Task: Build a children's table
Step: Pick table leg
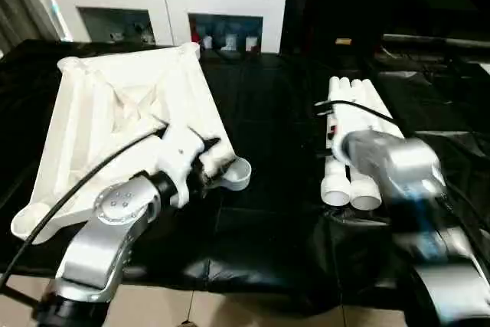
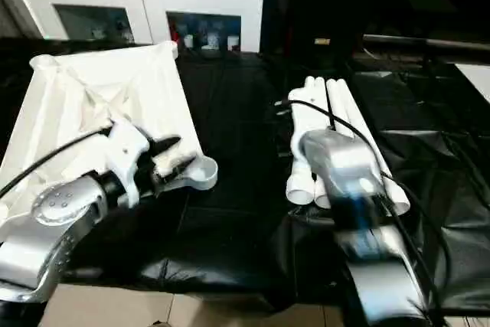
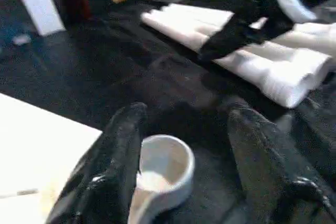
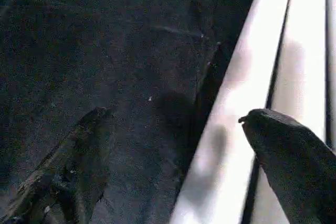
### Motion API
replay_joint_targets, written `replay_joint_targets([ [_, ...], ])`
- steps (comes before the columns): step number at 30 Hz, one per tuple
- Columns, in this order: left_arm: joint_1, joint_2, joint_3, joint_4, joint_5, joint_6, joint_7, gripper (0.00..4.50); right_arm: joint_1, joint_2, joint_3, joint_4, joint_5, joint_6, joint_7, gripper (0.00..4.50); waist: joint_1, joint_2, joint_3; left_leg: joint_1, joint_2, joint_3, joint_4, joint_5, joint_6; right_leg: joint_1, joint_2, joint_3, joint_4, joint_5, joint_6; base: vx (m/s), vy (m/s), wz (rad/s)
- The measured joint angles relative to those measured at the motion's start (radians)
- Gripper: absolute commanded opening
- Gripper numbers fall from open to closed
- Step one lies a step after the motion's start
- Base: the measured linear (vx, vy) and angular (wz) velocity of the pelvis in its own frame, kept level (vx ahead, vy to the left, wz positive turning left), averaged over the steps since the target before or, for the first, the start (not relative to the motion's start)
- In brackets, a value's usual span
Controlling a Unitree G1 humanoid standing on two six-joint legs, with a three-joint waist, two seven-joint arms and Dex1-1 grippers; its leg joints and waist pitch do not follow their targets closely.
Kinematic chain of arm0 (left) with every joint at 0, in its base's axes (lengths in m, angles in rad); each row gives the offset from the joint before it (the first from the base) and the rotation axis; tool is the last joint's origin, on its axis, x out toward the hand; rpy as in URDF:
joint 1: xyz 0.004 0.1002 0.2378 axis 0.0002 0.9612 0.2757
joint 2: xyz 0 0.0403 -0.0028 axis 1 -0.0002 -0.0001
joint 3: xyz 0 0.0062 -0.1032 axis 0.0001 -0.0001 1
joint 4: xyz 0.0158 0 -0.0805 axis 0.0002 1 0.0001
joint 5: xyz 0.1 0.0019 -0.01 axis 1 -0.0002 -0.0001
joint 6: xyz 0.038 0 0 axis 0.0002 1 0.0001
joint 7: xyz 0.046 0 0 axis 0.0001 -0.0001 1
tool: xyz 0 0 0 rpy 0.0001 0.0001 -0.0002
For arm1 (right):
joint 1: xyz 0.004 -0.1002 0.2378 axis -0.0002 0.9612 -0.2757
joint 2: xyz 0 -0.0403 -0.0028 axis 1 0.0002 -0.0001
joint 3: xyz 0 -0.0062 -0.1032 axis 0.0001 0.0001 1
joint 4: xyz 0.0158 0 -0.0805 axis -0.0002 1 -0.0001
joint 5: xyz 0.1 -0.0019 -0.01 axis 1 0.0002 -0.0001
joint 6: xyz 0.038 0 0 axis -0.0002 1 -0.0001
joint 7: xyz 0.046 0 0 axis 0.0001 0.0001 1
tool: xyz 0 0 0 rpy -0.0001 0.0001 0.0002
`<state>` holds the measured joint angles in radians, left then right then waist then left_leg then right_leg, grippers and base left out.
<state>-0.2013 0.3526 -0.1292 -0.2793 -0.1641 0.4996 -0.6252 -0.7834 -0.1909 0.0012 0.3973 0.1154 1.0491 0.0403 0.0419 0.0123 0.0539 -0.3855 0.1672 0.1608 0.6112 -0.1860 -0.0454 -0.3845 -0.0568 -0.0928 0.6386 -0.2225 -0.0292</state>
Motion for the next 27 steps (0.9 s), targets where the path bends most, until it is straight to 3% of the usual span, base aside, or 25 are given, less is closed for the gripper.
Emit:
replay_joint_targets([
  [8,0.000,0.042,-0.006,-0.042,-0.034,0.053,-0.020,3.74,-0.049,0.020,-0.097,0.137,0.001,-0.011,-0.067,4.25,0.005,-0.005,0.002,0.002,0.005,0.009,0.000,0.002,-0.003,0.000,0.000,0.001,0.002,0.000,0.000,0.000,0.000,0.00],
  [10,0.002,0.059,-0.009,-0.060,-0.038,0.073,-0.043,4.09,-0.055,0.023,-0.121,0.170,0.010,-0.014,-0.076,4.25,0.006,-0.005,0.002,0.003,0.005,0.009,0.000,0.002,-0.003,0.000,0.000,0.001,0.003,0.000,0.000,0.000,0.000,0.00],
  [13,0.005,0.075,-0.010,-0.077,-0.051,0.089,-0.055,4.13,-0.055,0.023,-0.141,0.208,0.016,-0.016,-0.074,4.25,0.007,-0.005,0.002,0.003,0.005,0.009,0.000,0.002,-0.003,0.000,0.000,0.001,0.003,0.000,0.000,0.000,0.000,0.00],
  [15,0.005,0.079,-0.013,-0.085,-0.060,0.095,-0.060,4.47,-0.055,0.026,-0.147,0.215,0.022,-0.016,-0.068,3.89,0.008,-0.005,0.002,0.003,0.005,0.010,0.000,0.002,-0.003,0.000,0.000,0.002,0.003,0.000,0.000,0.000,0.000,0.00],
  [17,0.005,0.081,-0.015,-0.091,-0.063,0.100,-0.060,4.50,-0.055,0.029,-0.149,0.217,0.022,-0.016,-0.062,3.89,0.008,-0.005,0.002,0.003,0.005,0.010,0.000,0.002,-0.003,0.000,0.000,0.002,0.003,0.000,0.000,0.000,0.000,0.00],
  [27,0.005,0.094,-0.016,-0.101,-0.079,0.128,-0.068,4.50,-0.076,0.032,-0.153,0.286,0.030,-0.019,-0.054,3.02,0.012,-0.005,0.002,0.003,0.005,0.010,0.000,0.002,-0.004,0.000,0.000,0.002,0.004,0.000,0.000,0.000,0.000,0.00],
])
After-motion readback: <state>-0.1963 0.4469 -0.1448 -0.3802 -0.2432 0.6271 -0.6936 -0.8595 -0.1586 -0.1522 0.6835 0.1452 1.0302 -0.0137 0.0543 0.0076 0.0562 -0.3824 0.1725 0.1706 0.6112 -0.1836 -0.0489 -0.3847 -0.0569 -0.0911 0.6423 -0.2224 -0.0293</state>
